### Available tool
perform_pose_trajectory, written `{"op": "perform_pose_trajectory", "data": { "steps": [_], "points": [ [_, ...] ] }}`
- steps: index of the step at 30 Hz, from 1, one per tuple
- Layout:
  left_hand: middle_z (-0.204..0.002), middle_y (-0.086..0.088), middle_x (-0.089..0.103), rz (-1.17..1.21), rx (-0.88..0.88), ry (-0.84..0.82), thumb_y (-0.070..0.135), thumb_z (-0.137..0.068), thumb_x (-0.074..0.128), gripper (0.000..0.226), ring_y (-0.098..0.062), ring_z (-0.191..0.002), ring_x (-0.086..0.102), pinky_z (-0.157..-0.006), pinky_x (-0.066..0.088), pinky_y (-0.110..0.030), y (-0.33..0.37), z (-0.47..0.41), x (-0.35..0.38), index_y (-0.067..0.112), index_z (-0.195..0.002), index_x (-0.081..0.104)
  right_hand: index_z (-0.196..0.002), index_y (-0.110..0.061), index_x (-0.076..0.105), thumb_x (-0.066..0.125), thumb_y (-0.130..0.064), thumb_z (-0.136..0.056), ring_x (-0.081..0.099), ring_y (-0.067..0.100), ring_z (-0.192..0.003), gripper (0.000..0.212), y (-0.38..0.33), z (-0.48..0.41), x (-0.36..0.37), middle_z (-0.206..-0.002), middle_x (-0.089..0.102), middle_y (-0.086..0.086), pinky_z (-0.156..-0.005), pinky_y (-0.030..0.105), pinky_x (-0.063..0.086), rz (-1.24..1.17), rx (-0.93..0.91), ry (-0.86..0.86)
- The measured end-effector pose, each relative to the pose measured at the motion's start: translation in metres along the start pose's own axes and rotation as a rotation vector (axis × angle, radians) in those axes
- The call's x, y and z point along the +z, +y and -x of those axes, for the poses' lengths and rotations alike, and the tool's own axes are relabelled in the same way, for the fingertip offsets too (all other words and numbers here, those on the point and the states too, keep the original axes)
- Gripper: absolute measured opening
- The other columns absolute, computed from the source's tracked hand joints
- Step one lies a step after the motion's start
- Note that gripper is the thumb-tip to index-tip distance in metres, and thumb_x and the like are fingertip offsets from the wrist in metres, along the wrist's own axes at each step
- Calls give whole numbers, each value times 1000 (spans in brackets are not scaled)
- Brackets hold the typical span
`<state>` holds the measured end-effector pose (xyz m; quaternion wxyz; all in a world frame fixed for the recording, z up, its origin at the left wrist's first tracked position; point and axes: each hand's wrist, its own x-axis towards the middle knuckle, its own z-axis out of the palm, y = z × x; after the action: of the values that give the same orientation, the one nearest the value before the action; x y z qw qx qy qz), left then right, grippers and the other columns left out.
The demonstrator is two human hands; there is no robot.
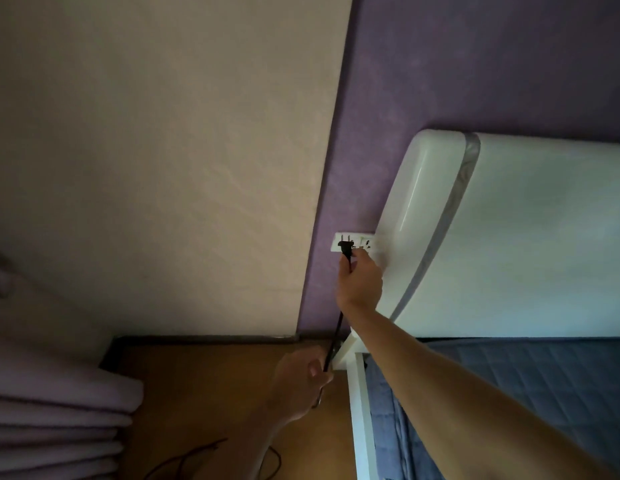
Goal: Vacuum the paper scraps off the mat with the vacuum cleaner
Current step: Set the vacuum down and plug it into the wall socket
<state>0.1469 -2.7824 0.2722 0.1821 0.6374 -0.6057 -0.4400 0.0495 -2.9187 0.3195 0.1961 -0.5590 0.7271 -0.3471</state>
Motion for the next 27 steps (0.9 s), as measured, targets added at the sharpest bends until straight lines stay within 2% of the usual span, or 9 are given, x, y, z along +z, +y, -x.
{"op": "perform_pose_trajectory", "data": {
  "steps": [2,5,10,15,17,20,24,27],
  "points": [
    [-71,11,52,7,-25,12,25,-93,66,31,0,-63,53,-57,40,-9,-7,-10,8,30,-69,47,-115,-6,63,53,-20,-99,66,30,-93,24,11,-6,13,-99,68,12,-79,47,57,-36,21,-20],
    [-69,10,52,6,-25,10,24,-93,66,33,1,-60,51,-56,40,-9,-15,-24,20,30,-67,46,-109,-2,63,56,-12,-98,67,29,-93,17,27,-16,23,-98,68,13,-82,43,57,-62,49,0],
    [-72,0,59,79,-71,-11,21,-91,69,29,-13,-65,62,-67,57,-34,-23,-44,39,25,-69,51,-115,0,61,52,-12,-100,62,28,-105,21,38,-27,33,-110,67,15,-88,34,49,-10,83,-31],
    [-65,6,51,139,-63,-2,17,-91,68,36,-6,-59,56,-64,55,-28,-29,-53,48,27,-66,44,-119,-2,58,48,-12,-102,61,30,-111,22,39,-33,45,-115,65,16,-91,36,49,-3,173,-46],
    [-67,5,53,124,-47,-5,18,-92,68,33,-10,-61,60,-63,56,-28,-31,-57,48,27,-68,46,-121,-2,57,47,-11,-102,60,31,-112,24,40,-35,47,-118,64,17,-92,37,48,-10,197,-44],
    [-71,3,56,113,-33,-8,21,-91,68,30,-21,-69,66,-65,59,-35,-35,-62,50,25,-70,49,-124,-1,56,47,-9,-102,59,32,-114,25,43,-36,53,-120,63,18,-94,38,48,-25,210,-27],
    [-65,6,54,149,-46,46,15,-91,68,34,-10,-59,62,-63,61,-38,-44,-65,54,27,-67,47,-124,0,57,48,-7,-101,60,31,-115,25,45,-35,59,-121,62,18,-94,36,50,-55,221,6],
    [-69,1,60,158,-56,48,15,-91,68,31,-13,-62,67,-61,61,-34,-46,-68,56,25,-68,50,-123,1,57,49,-6,-100,60,32,-115,25,44,-37,58,-121,62,19,-95,37,49,-69,221,24]
  ]
}}
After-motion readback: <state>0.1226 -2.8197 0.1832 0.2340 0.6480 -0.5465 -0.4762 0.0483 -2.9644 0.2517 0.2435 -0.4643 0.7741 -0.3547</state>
